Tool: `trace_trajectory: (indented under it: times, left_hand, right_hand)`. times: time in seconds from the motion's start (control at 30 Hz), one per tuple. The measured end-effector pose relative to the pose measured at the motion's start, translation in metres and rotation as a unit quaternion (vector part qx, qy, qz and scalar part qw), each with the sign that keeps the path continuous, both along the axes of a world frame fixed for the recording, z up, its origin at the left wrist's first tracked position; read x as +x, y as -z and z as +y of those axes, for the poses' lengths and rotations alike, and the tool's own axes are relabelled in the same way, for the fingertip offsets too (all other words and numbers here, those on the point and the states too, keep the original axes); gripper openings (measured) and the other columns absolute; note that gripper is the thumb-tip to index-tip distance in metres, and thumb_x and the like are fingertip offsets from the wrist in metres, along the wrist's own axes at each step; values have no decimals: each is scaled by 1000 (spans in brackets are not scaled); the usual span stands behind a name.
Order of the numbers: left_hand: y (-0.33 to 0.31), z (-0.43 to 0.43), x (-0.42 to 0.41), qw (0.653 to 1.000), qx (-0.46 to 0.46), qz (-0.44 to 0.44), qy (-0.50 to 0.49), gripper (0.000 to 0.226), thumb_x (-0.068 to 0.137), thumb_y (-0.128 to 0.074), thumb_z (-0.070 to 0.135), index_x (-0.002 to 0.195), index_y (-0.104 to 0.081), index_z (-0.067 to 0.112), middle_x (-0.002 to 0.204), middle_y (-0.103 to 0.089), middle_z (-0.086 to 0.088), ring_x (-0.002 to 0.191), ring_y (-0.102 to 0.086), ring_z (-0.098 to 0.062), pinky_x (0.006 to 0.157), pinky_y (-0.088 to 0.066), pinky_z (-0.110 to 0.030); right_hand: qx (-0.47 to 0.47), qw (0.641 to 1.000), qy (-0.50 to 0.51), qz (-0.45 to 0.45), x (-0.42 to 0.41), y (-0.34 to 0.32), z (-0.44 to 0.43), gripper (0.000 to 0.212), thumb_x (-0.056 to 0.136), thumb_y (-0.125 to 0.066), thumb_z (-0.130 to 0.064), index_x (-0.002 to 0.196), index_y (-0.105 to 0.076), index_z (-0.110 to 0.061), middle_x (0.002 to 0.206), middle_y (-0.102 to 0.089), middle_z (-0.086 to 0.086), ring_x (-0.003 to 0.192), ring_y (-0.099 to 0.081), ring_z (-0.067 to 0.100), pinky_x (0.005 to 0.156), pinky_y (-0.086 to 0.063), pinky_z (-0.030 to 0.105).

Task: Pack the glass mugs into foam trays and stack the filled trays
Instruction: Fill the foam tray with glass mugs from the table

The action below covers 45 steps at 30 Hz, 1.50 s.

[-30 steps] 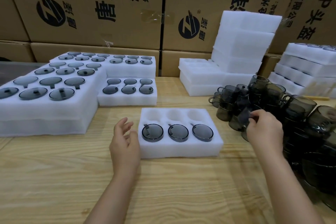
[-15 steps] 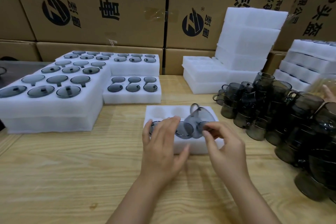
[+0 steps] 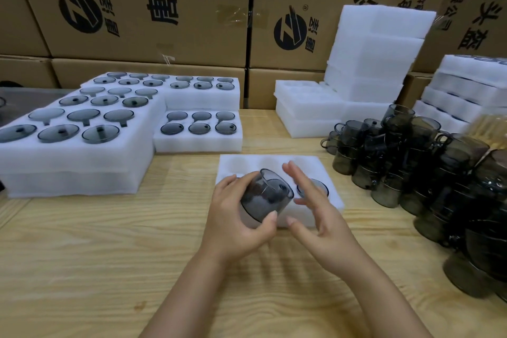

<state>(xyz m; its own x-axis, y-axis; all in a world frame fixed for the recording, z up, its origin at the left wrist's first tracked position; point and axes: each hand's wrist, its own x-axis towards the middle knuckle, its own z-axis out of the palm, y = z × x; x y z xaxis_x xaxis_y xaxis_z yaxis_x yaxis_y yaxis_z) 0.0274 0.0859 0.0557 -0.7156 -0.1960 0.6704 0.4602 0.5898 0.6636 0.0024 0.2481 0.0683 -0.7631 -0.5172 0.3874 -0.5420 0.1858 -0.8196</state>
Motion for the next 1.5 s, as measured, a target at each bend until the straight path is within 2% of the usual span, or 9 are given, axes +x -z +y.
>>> trace_trajectory:
  times: [0.17,0.33,0.47,0.67,0.97,1.17,1.27,1.37,1.5]
  left_hand:
    - [5,-3,2,998,10,-23,64,58,72,-51,41,119,-60,7,109,-66,0,102,-62,-24,90,-48,-47]
    - [13,-7,-2,989,-150,6,-13,56,91,-35,44,124,-59,5,103,-67,-2,95,-56,-16,91,-37,-35]
    - [16,-3,-3,968,-235,-4,-84,49,94,-35,36,116,-65,5,109,-68,-4,101,-62,-25,90,-39,-38]
    - [17,1,-2,930,-344,-80,-106,43,77,-56,47,102,-70,15,117,-66,-4,108,-63,-24,87,-50,-39]
    - [10,0,8,926,-365,33,-90,32,73,-60,44,75,-66,12,95,-70,-2,78,-64,-24,60,-53,-32]
    - [-3,4,15,906,-408,69,-84,31,77,-63,44,67,-68,15,81,-69,3,66,-62,-19,45,-45,-26]
    - [-22,-9,9,961,-267,47,-59,27,83,-54,42,76,-68,20,82,-69,11,73,-61,-15,62,-48,-32]
    - [-33,-41,-15,998,26,-50,-40,14,84,-53,45,85,-63,35,89,-67,24,88,-58,2,74,-43,-17]
    - [5,-65,-44,920,352,-167,31,20,93,-57,15,108,-61,28,121,-62,7,113,-57,-11,91,-46,-27]
  right_hand:
    - [-85,990,-59,-94,4,-5,-4,58,83,-64,2,129,-49,-31,133,-51,2,112,-57,7,93,-47,26]
    - [-101,988,-11,-118,4,-2,-7,71,76,-71,5,129,-46,-35,109,-46,4,74,-51,2,70,-45,17]
    - [-154,975,111,-118,-9,0,-2,58,69,-79,-2,115,-54,-28,115,-52,10,88,-58,15,74,-49,22]
    - [-290,912,268,-112,-49,-4,22,47,75,-75,-13,112,-46,-13,107,-62,5,90,-59,13,70,-48,12]
    - [-125,967,165,-150,-105,-25,34,39,74,-78,-19,104,-59,-36,109,-64,-1,95,-60,10,73,-46,23]
    - [-41,976,109,-183,-119,-19,29,54,69,-81,-22,118,-59,-32,108,-64,-3,89,-61,7,64,-42,17]
    - [-7,981,79,-180,-120,-22,32,54,61,-83,-32,110,-62,-36,106,-66,-4,95,-63,6,65,-46,12]
    - [30,983,58,-173,-121,-16,33,62,54,-84,-37,112,-61,-32,110,-66,1,102,-63,8,83,-48,20]
    - [75,985,74,-134,-121,-12,31,57,68,-83,-22,119,-57,-29,110,-63,-1,95,-61,5,67,-53,14]
